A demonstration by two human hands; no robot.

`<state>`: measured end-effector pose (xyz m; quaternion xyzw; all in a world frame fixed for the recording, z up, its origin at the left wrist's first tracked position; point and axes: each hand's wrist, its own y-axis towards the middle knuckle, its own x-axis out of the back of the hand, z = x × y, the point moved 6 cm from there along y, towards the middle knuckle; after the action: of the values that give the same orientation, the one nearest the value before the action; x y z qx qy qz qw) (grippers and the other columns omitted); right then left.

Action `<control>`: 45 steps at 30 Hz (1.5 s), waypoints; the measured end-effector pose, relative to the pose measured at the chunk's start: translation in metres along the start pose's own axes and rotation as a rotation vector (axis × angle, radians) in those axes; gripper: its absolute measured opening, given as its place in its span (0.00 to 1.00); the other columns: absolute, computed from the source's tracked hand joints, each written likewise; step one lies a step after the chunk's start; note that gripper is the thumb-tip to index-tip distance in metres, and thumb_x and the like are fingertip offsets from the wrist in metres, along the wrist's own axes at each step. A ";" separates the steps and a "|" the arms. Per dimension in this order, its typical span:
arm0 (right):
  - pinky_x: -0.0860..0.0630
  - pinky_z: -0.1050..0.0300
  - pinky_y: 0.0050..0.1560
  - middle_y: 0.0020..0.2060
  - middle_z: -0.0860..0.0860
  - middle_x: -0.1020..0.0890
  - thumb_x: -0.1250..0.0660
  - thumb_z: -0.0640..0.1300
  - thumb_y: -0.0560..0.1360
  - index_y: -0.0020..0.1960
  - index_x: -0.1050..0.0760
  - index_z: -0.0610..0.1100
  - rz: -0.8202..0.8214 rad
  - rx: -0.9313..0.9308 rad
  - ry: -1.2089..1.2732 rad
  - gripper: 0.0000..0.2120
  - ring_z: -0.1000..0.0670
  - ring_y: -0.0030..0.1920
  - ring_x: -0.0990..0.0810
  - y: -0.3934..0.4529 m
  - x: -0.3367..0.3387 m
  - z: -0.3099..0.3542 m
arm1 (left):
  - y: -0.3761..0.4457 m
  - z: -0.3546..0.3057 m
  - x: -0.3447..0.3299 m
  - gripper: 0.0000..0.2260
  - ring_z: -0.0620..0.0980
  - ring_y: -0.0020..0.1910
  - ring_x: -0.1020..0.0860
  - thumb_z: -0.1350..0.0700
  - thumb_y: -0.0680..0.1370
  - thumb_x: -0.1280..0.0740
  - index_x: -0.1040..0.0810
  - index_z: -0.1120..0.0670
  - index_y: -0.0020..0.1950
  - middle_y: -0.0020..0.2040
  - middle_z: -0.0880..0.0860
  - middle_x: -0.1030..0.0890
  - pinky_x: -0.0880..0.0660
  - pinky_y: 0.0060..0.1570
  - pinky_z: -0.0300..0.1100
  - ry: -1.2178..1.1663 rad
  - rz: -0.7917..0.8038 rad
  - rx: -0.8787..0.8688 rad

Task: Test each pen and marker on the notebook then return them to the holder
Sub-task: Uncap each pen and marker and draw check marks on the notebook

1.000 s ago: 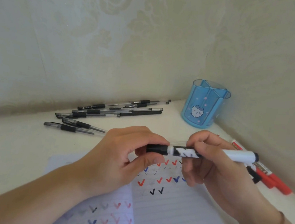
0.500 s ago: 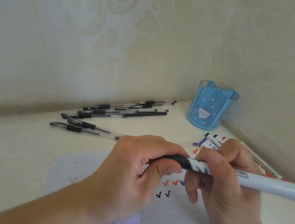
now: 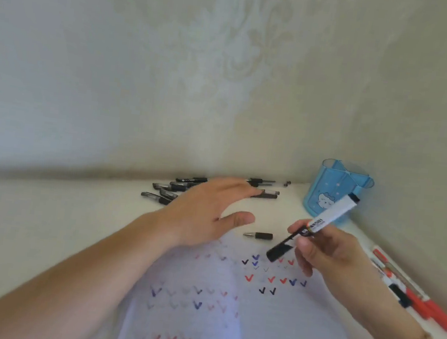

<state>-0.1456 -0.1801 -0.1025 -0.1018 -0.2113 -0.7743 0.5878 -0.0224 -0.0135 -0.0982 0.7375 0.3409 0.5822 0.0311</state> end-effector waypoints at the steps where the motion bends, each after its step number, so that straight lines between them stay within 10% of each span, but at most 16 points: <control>1: 0.23 0.46 0.40 0.30 0.49 0.21 0.37 0.58 0.73 0.46 0.22 0.58 -0.011 -0.010 -0.093 0.07 0.47 0.30 0.24 -0.002 0.000 0.003 | -0.003 0.006 0.009 0.25 0.44 0.70 0.34 0.37 0.80 0.45 0.32 0.46 0.73 0.71 0.46 0.30 0.37 0.69 0.41 0.066 -0.006 -0.011; 8: 0.33 0.56 0.27 0.24 0.53 0.25 0.40 0.63 0.74 0.44 0.27 0.55 0.111 0.099 -0.265 0.12 0.50 0.25 0.32 0.007 -0.047 0.066 | -0.124 0.076 0.106 0.25 0.45 0.64 0.27 0.36 0.78 0.47 0.24 0.49 0.66 0.64 0.47 0.24 0.30 0.63 0.42 0.194 0.023 0.183; 14: 0.33 0.64 0.25 0.26 0.51 0.22 0.32 0.39 0.74 0.46 0.29 0.49 0.384 0.320 -0.153 0.08 0.53 0.24 0.30 0.002 -0.169 0.150 | -0.298 0.116 0.191 0.15 0.40 0.50 0.24 0.44 0.78 0.37 0.20 0.50 0.57 0.54 0.44 0.21 0.25 0.48 0.42 0.158 -0.197 0.555; 21: 0.23 0.44 0.36 0.29 0.52 0.19 0.28 0.39 0.70 0.43 0.26 0.48 0.657 0.578 -0.191 0.07 0.41 0.31 0.22 -0.061 -0.322 0.207 | -0.431 0.103 0.224 0.07 0.40 0.56 0.25 0.58 0.78 0.32 0.19 0.56 0.55 0.59 0.52 0.20 0.33 0.61 0.29 0.266 -0.329 0.714; 29: 0.24 0.52 0.43 0.40 0.54 0.16 0.32 0.50 0.71 0.49 0.28 0.54 0.832 0.625 -0.514 0.08 0.58 0.34 0.24 -0.101 -0.396 0.182 | -0.434 0.090 0.227 0.08 0.46 0.62 0.25 0.57 0.79 0.32 0.19 0.55 0.57 0.61 0.51 0.21 0.35 0.65 0.31 0.224 -0.334 0.704; 37: 0.30 0.64 0.34 0.27 0.53 0.21 0.30 0.47 0.73 0.49 0.23 0.52 0.671 0.625 -0.339 0.05 0.56 0.29 0.24 -0.084 -0.328 0.211 | -0.390 0.093 0.223 0.08 0.43 0.55 0.24 0.54 0.79 0.34 0.20 0.51 0.57 0.58 0.45 0.20 0.24 0.52 0.47 0.223 -0.306 0.627; 41: 0.34 0.67 0.28 0.26 0.48 0.23 0.29 0.44 0.73 0.46 0.21 0.50 0.528 0.589 -0.151 0.03 0.52 0.24 0.30 -0.062 -0.256 0.223 | -0.343 0.088 0.219 0.08 0.43 0.55 0.24 0.53 0.79 0.34 0.20 0.50 0.58 0.58 0.44 0.21 0.25 0.44 0.37 0.231 -0.222 0.537; 45: 0.35 0.65 0.25 0.26 0.44 0.23 0.29 0.43 0.74 0.46 0.21 0.48 0.317 0.552 -0.133 0.02 0.48 0.23 0.32 -0.035 -0.172 0.210 | -0.273 0.073 0.207 0.08 0.44 0.57 0.23 0.55 0.79 0.34 0.20 0.51 0.57 0.57 0.46 0.20 0.27 0.57 0.38 0.185 -0.234 0.416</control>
<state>-0.1487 0.0711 0.0071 -0.0205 -0.4326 -0.5781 0.6915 -0.0674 0.3329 -0.0692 0.6270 0.5377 0.5572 -0.0854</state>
